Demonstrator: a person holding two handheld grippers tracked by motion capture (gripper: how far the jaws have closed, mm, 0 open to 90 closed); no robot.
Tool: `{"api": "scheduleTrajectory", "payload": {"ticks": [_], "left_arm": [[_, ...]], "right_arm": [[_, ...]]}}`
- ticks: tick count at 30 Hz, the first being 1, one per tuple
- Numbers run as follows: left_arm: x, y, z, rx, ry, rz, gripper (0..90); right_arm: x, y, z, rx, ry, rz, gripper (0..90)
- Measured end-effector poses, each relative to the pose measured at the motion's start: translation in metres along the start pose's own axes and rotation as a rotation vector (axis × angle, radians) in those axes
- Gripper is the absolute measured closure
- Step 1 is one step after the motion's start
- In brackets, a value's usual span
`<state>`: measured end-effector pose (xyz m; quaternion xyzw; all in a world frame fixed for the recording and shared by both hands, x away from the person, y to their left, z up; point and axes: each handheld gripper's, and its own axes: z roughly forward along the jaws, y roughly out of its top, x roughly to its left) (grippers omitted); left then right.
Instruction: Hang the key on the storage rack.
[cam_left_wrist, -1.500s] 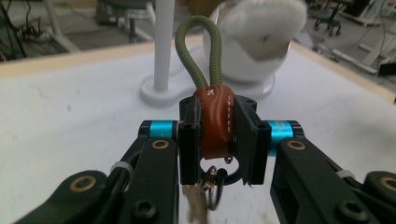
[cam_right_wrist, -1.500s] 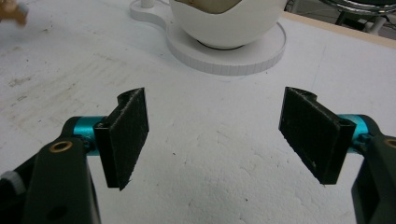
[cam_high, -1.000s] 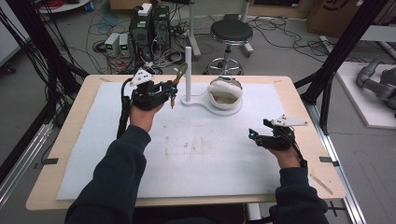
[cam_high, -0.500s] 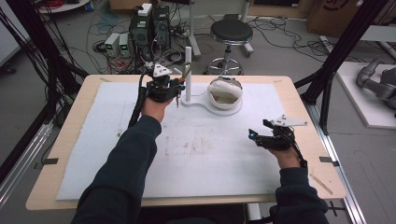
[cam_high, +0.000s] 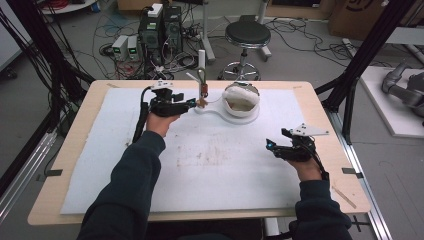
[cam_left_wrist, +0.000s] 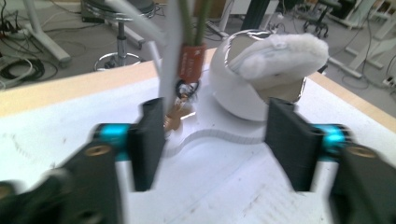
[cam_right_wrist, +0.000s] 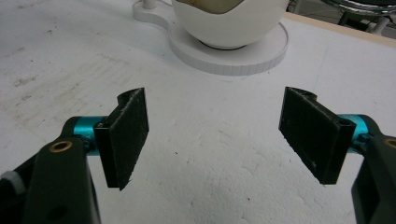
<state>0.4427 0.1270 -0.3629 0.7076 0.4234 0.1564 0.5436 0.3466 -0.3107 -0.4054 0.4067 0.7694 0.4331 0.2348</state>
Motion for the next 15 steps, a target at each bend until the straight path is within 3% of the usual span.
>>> {"api": "scheduleTrajectory", "payload": {"ticks": [4, 7, 10, 13, 15], "left_arm": [[0.012, -0.011, -0.014, -0.033, 0.003, 0.005, 17.8], [0.018, -0.018, -0.026, -0.056, -0.004, 0.003, 17.8], [0.018, -0.028, -0.04, -0.066, -0.013, 0.043, 18.6], [0.018, -0.039, -0.053, -0.097, -0.043, 0.114, 19.2], [0.017, -0.048, -0.063, -0.11, -0.056, 0.119, 19.3]], "right_arm": [[0.001, 0.0, 0.001, 0.005, -0.001, -0.006, 24.4], [0.002, 0.0, 0.002, 0.004, 0.003, -0.012, 23.8], [0.004, 0.0, 0.003, 0.005, 0.008, -0.011, 22.1], [0.005, -0.001, 0.006, 0.014, 0.007, -0.021, 21.1], [0.005, -0.002, 0.008, 0.016, 0.017, -0.024, 21.0]]}}
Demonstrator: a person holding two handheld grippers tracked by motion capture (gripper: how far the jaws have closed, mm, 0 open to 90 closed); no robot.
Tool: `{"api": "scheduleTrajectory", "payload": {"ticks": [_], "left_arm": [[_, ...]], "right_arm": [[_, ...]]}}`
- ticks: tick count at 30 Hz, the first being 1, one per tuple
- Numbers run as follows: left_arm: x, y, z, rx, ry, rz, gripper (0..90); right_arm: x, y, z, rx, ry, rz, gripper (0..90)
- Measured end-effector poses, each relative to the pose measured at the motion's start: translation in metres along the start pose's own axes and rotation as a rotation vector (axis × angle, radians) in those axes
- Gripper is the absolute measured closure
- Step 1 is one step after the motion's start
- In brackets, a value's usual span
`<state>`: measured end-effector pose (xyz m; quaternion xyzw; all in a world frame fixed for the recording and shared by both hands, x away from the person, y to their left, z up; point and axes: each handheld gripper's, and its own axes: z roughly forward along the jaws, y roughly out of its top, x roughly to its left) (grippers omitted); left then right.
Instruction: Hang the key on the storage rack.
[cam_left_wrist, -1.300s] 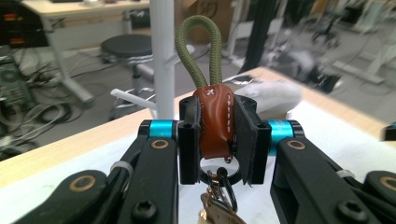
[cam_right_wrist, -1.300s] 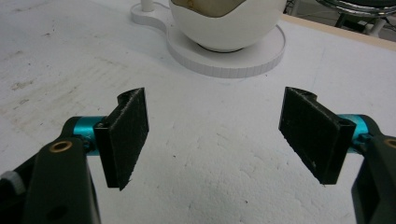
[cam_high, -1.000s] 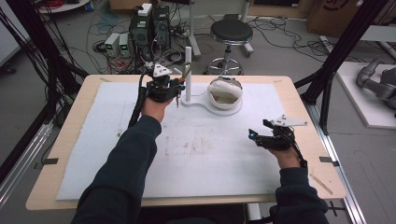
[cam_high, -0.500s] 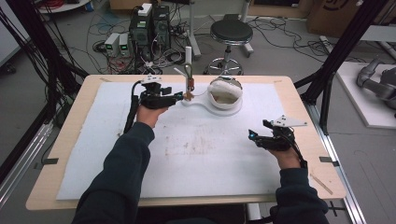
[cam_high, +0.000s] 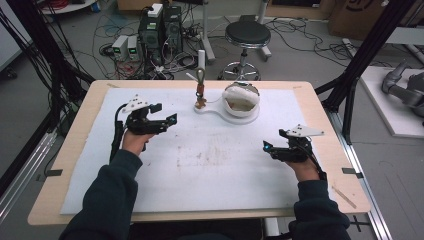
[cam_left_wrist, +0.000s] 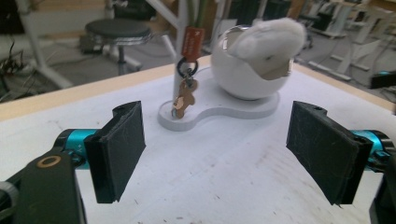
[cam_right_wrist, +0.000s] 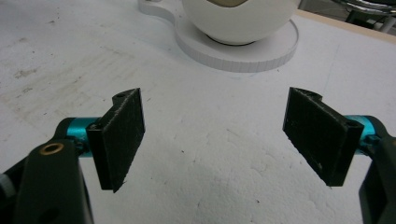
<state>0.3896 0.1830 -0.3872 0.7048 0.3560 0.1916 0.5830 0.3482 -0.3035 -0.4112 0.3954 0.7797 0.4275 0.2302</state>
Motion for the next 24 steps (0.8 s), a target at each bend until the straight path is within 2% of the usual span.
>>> {"api": "scheduleTrajectory", "payload": {"ticks": [4, 6, 9, 14, 17, 19, 24], "left_arm": [[-0.003, -0.014, -0.02, -0.011, 0.038, -0.002, 18.8], [-0.003, -0.019, -0.03, 0.0, 0.068, -0.02, 17.6], [-0.003, -0.028, -0.043, -0.001, 0.099, -0.01, 17.5], [-0.003, -0.043, -0.06, -0.008, 0.134, -0.024, 17.5], [-0.001, -0.049, -0.067, 0.004, 0.157, -0.021, 17.5], [0.0, -0.051, -0.069, -0.005, 0.166, -0.029, 17.6], [-0.001, -0.056, -0.068, 0.003, 0.179, -0.039, 17.6]], "right_arm": [[0.001, 0.0, 0.003, 0.012, 0.01, -0.008, 20.6], [0.002, 0.0, 0.003, 0.012, 0.014, -0.013, 20.6], [0.003, 0.001, 0.005, 0.015, 0.017, -0.015, 20.6], [0.003, 0.001, 0.006, 0.016, 0.019, -0.017, 20.6], [0.003, 0.001, 0.006, 0.014, 0.019, -0.019, 20.6], [0.003, 0.001, 0.006, 0.015, 0.021, -0.021, 20.6], [0.004, 0.001, 0.005, 0.009, 0.014, -0.022, 20.6]]}}
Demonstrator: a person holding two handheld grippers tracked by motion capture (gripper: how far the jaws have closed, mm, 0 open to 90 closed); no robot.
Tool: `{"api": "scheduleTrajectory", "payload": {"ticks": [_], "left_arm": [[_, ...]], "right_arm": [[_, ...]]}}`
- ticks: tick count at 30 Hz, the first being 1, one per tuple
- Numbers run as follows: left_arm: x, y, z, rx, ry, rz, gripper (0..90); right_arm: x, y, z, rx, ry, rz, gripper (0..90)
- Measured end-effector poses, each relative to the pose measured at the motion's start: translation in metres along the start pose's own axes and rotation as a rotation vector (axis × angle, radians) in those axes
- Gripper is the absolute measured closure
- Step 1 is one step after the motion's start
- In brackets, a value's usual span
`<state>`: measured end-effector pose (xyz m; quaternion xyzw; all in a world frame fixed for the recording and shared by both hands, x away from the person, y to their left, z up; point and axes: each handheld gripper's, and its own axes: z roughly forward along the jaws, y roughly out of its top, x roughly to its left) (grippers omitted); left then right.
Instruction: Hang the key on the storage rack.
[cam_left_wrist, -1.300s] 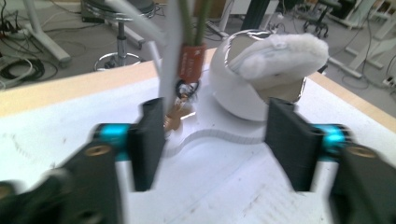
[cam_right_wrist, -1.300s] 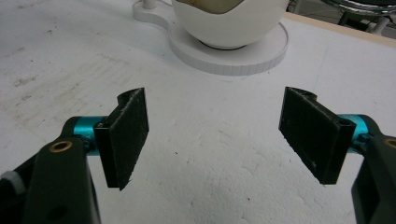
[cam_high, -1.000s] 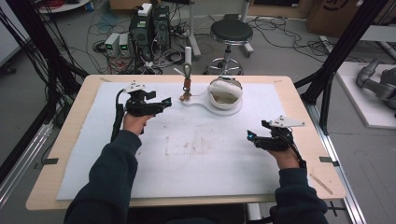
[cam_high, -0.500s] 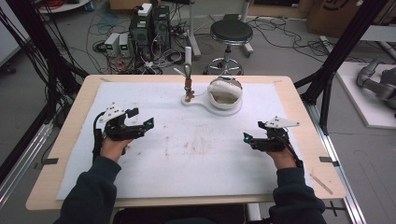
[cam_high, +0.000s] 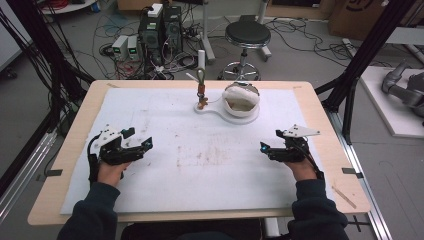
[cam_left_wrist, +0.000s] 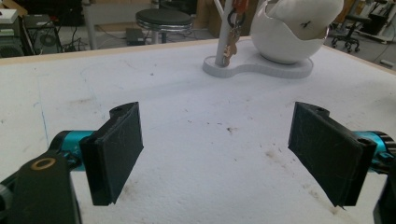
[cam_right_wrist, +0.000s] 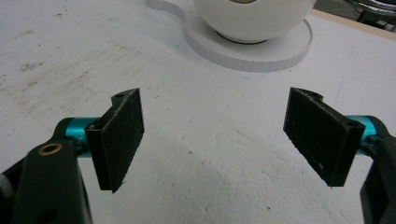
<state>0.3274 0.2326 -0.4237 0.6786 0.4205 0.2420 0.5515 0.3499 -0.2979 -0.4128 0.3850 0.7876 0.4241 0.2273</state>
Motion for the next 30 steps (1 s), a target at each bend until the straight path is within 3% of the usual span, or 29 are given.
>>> {"api": "scheduleTrajectory", "payload": {"ticks": [9, 30], "left_arm": [[0.001, 0.003, -0.002, -0.032, -0.012, -0.014, 17.6], [0.004, 0.005, -0.009, -0.069, -0.01, -0.028, 17.6]], "right_arm": [[-0.003, 0.0, -0.004, -0.02, -0.017, 0.033, 20.6], [-0.005, -0.001, -0.011, -0.042, -0.028, 0.046, 20.6]]}}
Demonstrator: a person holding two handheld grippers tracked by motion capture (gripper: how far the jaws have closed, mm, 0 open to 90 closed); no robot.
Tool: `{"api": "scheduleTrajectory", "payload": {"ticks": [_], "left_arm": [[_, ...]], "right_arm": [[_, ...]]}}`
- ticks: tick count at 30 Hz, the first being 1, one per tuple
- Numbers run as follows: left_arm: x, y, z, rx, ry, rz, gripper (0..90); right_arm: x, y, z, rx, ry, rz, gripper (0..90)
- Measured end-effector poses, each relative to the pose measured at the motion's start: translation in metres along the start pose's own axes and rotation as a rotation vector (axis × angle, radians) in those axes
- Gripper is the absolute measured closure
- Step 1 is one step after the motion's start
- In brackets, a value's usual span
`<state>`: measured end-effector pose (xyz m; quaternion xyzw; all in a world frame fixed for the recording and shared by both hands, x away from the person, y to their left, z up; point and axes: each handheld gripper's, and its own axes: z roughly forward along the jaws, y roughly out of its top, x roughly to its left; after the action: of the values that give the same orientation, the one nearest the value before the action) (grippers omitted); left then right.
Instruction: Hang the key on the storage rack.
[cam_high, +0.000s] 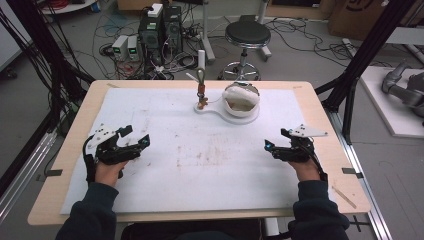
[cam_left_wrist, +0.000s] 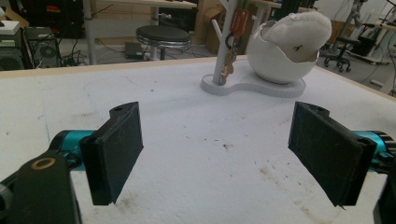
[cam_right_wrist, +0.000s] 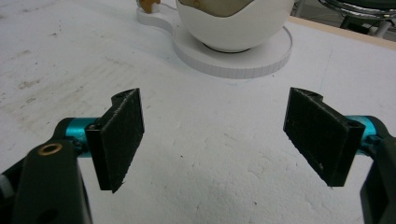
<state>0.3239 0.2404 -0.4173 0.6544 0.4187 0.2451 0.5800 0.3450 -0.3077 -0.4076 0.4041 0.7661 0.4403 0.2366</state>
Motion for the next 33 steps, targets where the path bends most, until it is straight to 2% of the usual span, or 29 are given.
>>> {"api": "scheduleTrajectory", "payload": {"ticks": [33], "left_arm": [[0.0029, -0.0007, -0.0015, 0.006, 0.007, -0.018, 17.6]], "right_arm": [[-0.0002, 0.0002, -0.002, -0.001, -0.005, 0.001, 20.6]]}}
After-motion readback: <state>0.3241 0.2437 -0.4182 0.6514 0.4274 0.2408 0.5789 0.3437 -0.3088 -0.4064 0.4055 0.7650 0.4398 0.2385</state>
